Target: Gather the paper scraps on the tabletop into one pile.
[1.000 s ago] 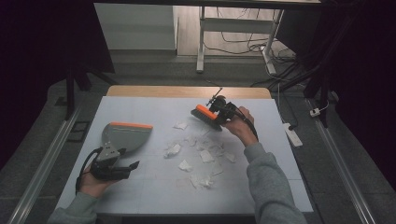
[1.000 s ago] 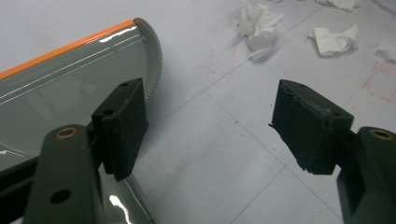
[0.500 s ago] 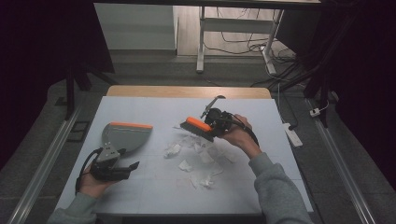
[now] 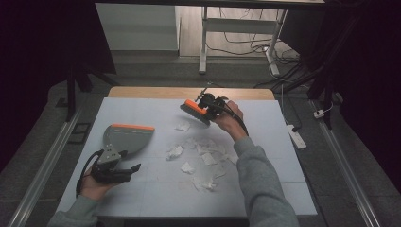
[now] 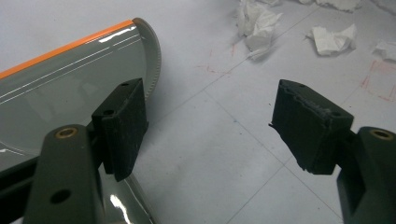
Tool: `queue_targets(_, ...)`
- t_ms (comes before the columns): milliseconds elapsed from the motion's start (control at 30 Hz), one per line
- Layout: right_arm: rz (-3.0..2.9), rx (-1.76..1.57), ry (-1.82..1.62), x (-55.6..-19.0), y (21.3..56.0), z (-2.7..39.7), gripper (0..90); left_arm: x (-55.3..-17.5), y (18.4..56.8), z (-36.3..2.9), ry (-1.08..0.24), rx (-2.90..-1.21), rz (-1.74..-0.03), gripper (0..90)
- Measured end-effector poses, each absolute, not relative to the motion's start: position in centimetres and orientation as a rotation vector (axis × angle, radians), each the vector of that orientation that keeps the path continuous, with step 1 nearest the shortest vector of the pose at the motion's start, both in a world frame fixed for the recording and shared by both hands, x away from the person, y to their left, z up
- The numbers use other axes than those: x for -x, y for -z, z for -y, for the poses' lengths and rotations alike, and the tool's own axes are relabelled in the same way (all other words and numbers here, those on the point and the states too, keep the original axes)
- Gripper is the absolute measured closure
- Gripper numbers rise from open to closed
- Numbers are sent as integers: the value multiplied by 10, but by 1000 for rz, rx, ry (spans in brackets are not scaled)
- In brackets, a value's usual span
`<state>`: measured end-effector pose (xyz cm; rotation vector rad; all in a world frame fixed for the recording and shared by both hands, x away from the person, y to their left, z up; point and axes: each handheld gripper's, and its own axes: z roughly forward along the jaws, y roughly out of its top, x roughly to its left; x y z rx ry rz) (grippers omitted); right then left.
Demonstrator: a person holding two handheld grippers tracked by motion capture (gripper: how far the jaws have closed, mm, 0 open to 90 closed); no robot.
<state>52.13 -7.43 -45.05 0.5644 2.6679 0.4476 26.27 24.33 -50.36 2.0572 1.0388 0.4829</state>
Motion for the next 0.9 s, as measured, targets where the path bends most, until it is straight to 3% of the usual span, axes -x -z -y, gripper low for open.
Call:
queue_targets(200, -2682, -481, -350, -531, 457, 49, 707, -263, 504, -244, -477, -2053, -1033, 274)
queue_targets(433, -2724, -291, -254, -514, 462, 34, 710, -262, 504, -245, -477, -2048, -1031, 275)
queue_targets(900, -2835, -162, -348, -447, 453, 75, 710, -263, 504, -243, -478, -2060, -1038, 274)
